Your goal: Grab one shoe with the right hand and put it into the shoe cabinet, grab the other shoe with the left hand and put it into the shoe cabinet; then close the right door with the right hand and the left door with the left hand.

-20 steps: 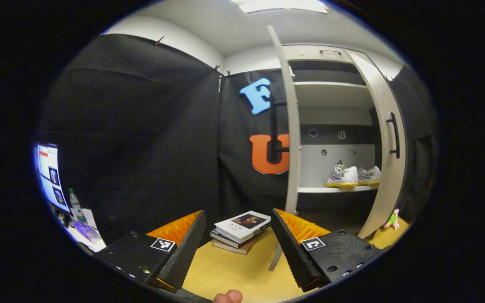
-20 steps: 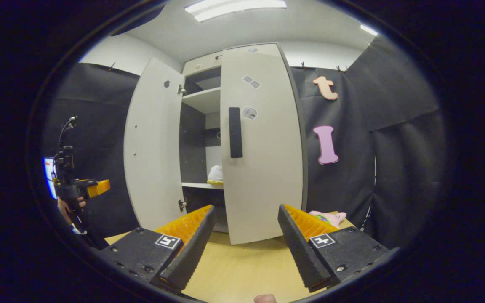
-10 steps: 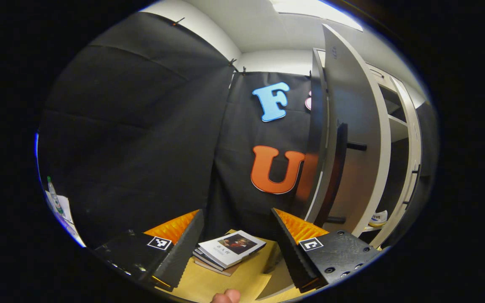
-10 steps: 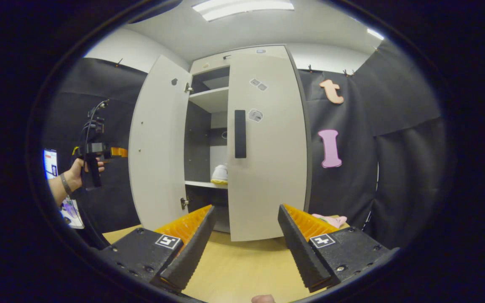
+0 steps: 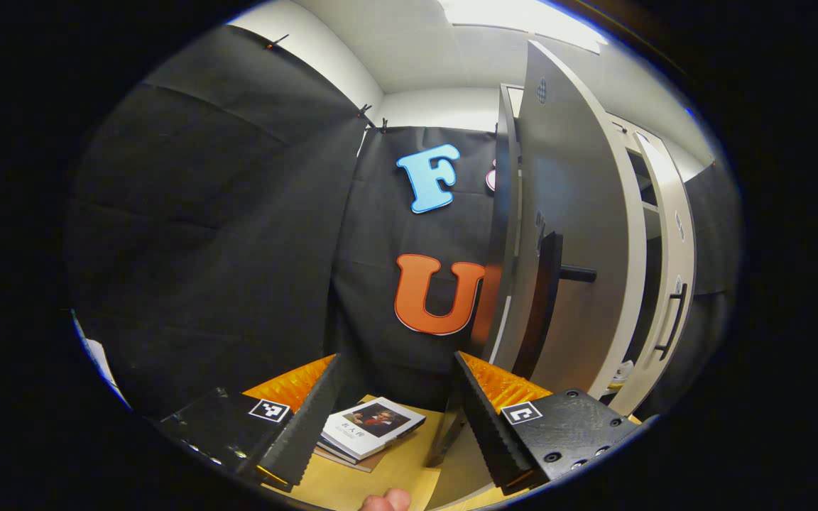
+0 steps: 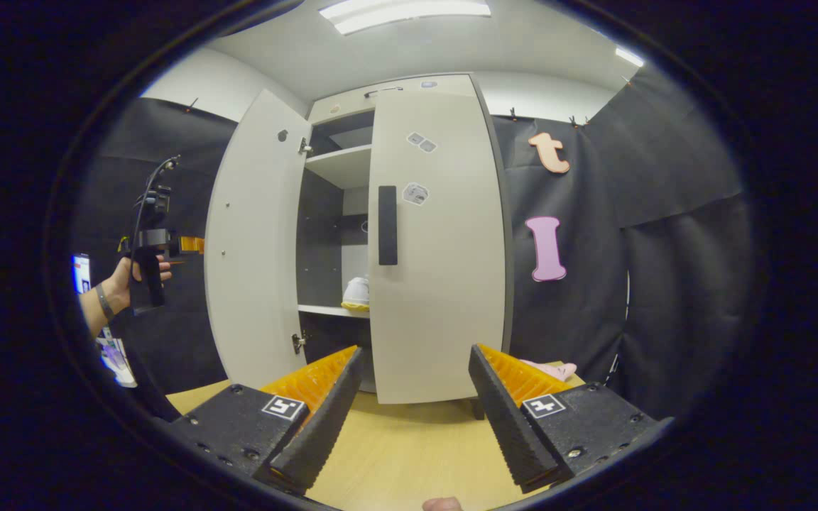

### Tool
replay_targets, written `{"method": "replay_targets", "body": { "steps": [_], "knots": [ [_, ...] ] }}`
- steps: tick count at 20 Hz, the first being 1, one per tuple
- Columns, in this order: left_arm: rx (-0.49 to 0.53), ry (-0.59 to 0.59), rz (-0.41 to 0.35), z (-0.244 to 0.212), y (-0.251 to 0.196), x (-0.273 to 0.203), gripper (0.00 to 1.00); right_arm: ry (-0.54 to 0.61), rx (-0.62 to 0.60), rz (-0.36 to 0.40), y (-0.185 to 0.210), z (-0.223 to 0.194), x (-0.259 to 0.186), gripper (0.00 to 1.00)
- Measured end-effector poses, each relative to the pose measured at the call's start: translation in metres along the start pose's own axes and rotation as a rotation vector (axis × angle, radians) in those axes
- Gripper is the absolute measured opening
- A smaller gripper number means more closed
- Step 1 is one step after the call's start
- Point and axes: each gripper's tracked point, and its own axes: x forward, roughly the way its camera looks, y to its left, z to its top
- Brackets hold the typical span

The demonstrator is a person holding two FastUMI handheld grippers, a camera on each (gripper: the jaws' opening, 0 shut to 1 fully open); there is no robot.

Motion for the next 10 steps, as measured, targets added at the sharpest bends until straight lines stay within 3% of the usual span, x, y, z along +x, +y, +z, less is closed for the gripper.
{"method": "replay_targets", "body": {
  "steps": [5,10],
  "knots": [
    [0.036,-0.014,-0.052,-0.003,-0.052,-0.012,0.92,-0.006,-0.018,-0.007,-0.004,0.002,0.002,0.96],
    [0.041,-0.041,-0.005,-0.005,-0.076,-0.016,0.92,-0.006,-0.014,-0.046,-0.020,0.002,0.000,0.96]
  ]
}}
